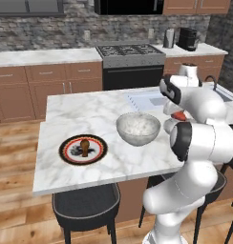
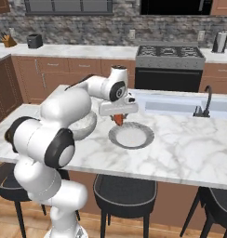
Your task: Pick the chicken drumstick and sweet potato from their plates and place them in the bowl. Then put the bowl in the fridge.
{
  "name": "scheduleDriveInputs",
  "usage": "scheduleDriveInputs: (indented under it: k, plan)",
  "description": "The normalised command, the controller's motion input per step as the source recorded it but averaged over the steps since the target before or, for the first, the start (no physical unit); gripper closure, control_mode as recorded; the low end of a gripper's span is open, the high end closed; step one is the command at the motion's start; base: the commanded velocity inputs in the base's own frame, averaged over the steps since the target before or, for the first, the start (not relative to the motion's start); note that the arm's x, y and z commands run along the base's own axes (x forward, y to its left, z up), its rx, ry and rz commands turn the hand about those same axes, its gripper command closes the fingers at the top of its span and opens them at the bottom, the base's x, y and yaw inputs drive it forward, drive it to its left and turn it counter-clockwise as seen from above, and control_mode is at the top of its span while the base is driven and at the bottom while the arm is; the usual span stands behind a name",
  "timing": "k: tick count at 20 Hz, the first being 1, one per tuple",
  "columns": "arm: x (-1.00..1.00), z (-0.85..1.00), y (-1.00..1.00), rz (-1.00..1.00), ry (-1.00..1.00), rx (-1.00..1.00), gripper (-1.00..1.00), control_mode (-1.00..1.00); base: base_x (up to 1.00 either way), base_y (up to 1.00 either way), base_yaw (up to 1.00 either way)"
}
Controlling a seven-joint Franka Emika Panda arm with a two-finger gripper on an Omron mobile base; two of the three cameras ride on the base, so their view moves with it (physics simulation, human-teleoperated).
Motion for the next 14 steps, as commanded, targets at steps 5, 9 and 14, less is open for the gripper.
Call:
scheduleDriveInputs:
  k: [5,9,14]
  plan:
    - [-0.04,0.51,0.59,0.14,0.0,0.0,1.0,-1.0,0.0,0.0,0.0]
    - [0.0,0.29,0.64,0.11,0.0,0.01,1.0,-1.0,0.0,0.0,0.0]
    - [0.01,0.06,0.67,0.05,0.01,0.07,1.0,-1.0,0.0,0.0,0.0]
